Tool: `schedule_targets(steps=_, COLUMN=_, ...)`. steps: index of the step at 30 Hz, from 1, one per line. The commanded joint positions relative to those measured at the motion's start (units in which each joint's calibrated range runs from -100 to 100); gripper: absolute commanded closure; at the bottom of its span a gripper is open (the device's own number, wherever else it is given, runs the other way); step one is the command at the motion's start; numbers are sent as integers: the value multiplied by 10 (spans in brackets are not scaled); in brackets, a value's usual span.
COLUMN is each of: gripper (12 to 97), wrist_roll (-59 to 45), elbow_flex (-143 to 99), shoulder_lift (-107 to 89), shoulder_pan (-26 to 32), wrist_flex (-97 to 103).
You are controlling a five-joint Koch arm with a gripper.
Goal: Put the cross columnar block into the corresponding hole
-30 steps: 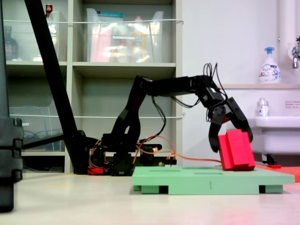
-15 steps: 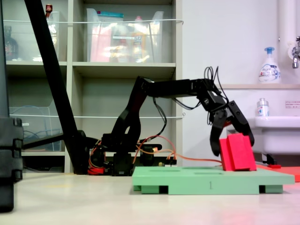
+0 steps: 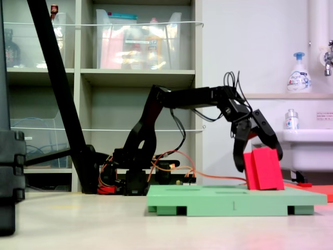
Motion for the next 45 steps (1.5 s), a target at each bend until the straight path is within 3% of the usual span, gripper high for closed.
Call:
schedule_targets(steps=1, gripper=616, wrist_roll=4, elbow_flex=53, shoulder_lift=2, shoulder_pan=-8, wrist_flex=83)
schedule_targets(steps=23, gripper=615, wrist_roll=5, elbow_flex=84, shoulder_lift=63, shoulder_pan=-5, wrist_flex=70)
schedule_targets(steps=45, gripper=633, wrist_roll=-27, elbow_flex=84, shoulder_lift=-34, shoulder_pan=12, wrist_flex=-80)
